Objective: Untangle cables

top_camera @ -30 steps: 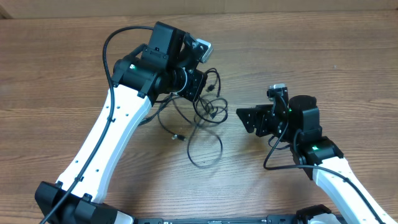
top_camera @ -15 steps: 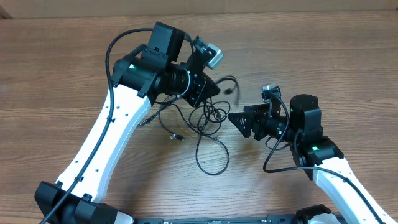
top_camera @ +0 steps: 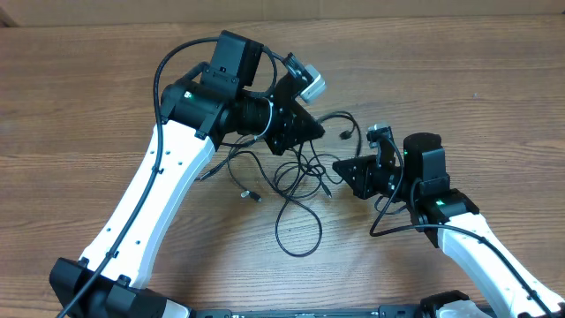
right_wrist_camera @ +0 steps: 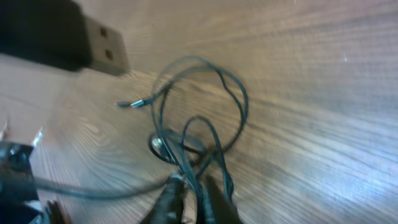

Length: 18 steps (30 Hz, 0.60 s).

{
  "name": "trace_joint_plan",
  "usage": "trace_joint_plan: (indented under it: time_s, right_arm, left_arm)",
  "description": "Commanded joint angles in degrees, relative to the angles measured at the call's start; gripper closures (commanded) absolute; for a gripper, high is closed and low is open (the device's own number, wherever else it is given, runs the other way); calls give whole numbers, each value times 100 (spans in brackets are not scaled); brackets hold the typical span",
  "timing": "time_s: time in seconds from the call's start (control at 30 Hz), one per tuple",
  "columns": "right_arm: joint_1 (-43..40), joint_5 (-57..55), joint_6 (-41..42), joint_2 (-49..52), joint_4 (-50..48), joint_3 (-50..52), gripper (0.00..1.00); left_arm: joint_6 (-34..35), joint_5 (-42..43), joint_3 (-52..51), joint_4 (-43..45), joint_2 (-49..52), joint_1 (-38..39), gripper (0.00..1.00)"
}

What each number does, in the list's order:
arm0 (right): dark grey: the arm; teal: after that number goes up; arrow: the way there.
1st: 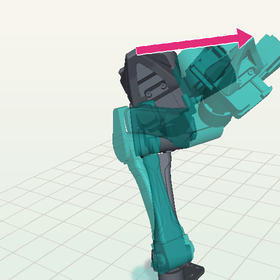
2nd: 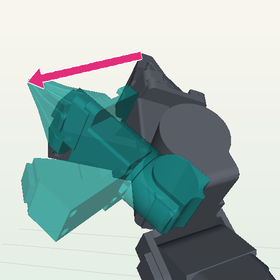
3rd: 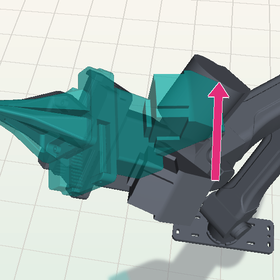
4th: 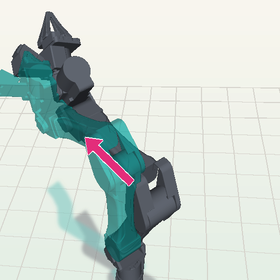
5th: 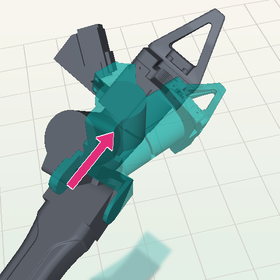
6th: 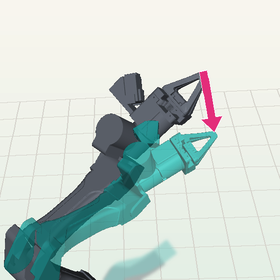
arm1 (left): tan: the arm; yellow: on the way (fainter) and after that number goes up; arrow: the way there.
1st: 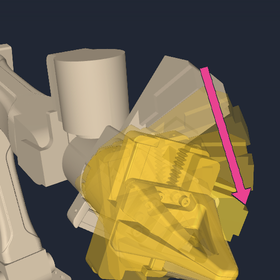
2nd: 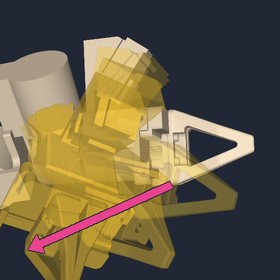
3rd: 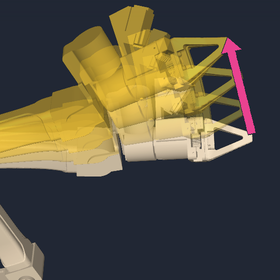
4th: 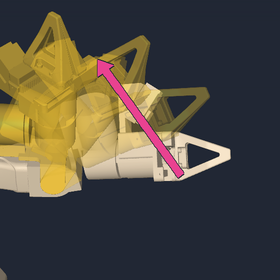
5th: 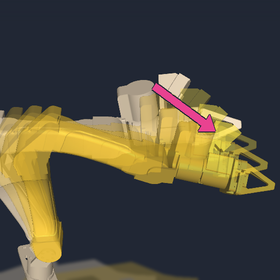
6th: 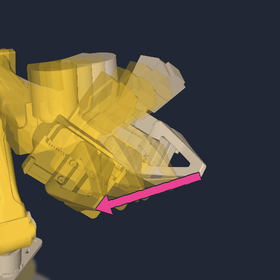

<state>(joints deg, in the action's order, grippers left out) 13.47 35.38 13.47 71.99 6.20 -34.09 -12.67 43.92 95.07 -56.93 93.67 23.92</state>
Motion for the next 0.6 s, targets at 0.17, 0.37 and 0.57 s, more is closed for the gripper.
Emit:
trace_joint_plan:
  time_s: [0.17,0.37,0.57]
  right_arm:
    - [-33,-1231,-4,81,938,-85,96]
    - [-33,-2035,157,81,1305,-85,96]
    - [-33,-2747,778,81,1377,-85,96]
  left_arm:
    - [1587,-1926,11,348,-4,-503,96]
    - [1910,-1926,11,420,-4,-1163,83]
    - [1915,-1843,9,234,-4,-1545,33]
